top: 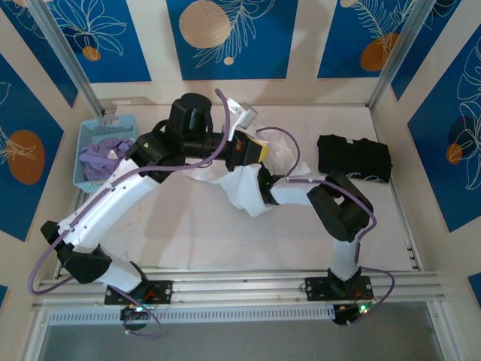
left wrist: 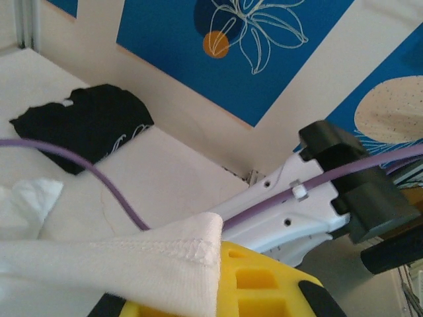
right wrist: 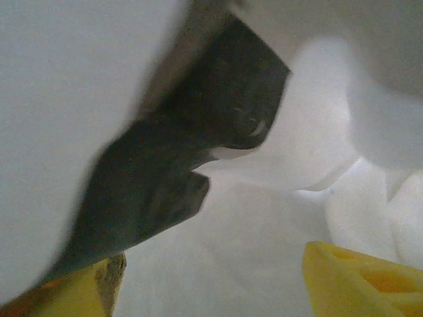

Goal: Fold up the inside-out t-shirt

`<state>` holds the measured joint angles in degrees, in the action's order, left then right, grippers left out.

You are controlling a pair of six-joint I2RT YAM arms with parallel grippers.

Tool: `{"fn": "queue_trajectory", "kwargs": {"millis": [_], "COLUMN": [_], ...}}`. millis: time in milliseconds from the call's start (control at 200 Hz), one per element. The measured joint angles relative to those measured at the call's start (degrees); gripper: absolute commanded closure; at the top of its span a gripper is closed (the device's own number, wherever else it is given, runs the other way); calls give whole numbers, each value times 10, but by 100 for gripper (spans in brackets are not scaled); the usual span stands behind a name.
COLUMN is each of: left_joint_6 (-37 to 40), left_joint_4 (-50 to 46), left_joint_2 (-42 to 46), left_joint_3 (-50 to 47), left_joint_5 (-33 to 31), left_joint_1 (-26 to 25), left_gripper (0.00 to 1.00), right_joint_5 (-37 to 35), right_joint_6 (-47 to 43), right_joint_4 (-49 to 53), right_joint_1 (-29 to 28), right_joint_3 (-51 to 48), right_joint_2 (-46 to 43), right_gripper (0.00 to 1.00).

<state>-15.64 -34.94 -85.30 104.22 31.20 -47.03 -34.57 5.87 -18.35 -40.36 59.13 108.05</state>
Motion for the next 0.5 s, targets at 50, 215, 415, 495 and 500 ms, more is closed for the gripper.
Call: {"fn": "queue_trajectory", "kwargs": {"millis": [50,215,415,495,500], "left_joint_6": [7,39,63,66,67], "left_joint_4": [-7,-34,-60,-64,-64], "left_joint_2": [-8,-27,-29,-29,-29], "left_joint_3": [21,66,53,38,37], "left_joint_5": [-9,-67,-179,-203,-205], "left_joint_1": [0,-1,9,17,17], "left_gripper": [100,100,100,100,100], "right_joint_5": [0,9,95,123,124], "right_joint_6": [6,17,13,0,-1], "right_joint_4": [17,39,18,-5,-5], "right_joint_1": [-1,-9,-8,-12,-12], "right_joint_3": [10,-14,-172,-208,-209], "right_joint_2": [7,-6,-167,-220,-222], "right_gripper": [26,26,28,29,29]}}
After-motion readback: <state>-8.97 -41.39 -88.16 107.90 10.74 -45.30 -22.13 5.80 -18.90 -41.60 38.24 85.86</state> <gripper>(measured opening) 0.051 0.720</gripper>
